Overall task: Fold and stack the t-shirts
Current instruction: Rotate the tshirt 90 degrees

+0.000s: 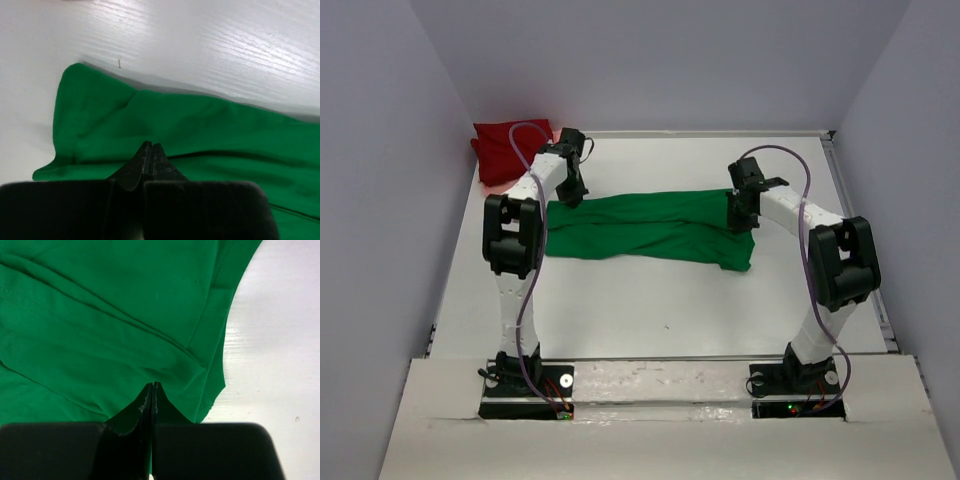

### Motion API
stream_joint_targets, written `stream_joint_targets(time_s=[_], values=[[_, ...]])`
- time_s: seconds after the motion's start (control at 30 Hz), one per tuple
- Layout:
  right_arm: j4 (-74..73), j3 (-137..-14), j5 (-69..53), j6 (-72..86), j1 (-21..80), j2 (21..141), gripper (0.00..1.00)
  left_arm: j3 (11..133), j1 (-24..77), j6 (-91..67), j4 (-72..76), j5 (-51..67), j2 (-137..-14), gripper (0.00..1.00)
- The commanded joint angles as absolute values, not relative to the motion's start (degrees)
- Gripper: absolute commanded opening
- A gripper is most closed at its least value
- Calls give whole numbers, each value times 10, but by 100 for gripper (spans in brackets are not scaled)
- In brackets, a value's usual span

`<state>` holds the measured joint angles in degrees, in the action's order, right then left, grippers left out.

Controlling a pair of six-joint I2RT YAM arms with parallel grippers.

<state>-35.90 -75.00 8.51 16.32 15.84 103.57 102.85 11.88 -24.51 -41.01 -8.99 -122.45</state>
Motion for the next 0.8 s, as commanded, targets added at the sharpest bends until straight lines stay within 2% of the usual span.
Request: stream_joint_targets(time_s=[0.0, 0.4, 0.77], values=[[-333, -740, 69, 178, 163, 1039, 0, 1052, 120, -229, -442, -58, -1249, 0], [-345, -761, 63, 176, 163, 1088, 0, 1049, 127, -238, -474, -6, -1278, 0], [-372, -831, 102, 164, 163, 1175, 0, 914, 167, -275, -456, 14, -1212, 0]])
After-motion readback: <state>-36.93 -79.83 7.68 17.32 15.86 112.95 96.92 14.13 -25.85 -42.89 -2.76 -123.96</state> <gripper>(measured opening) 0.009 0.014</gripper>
